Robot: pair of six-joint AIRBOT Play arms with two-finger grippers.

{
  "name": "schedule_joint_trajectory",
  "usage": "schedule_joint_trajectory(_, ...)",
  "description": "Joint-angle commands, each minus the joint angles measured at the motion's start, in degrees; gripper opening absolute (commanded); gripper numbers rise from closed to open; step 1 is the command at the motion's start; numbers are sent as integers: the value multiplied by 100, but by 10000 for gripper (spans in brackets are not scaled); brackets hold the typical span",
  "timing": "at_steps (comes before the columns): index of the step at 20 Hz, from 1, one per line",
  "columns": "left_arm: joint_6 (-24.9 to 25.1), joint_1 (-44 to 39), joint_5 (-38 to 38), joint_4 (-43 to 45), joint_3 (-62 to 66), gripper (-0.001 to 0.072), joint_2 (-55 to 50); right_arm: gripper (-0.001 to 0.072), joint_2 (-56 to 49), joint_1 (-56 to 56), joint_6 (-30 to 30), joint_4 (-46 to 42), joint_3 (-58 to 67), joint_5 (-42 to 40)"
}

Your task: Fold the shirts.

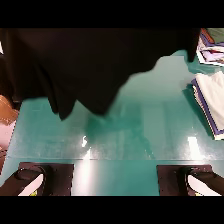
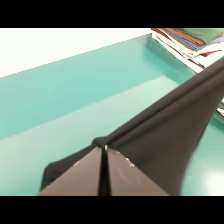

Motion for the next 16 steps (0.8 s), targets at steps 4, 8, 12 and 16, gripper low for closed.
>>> schedule_joint_trajectory(4,-61,-28,-946,-70,-1237,24,-525,16,-1263,450,330,-81,-160,896)
schedule_joint_trajectory(8,-70,-348,-1106,-17,-3543,24,-684,16,-1915,866,348,-662,-1373,992)
schedule_joint_trajectory(12,-70,-1119,85,-79,-5619,26,-684,16,-2144,994,348,-654,-2232,671)
schedule_joint_trajectory(16,-260,-1434,940,-369,-5980,273,-684,16,-2138,981,348,-577,-2575,579)
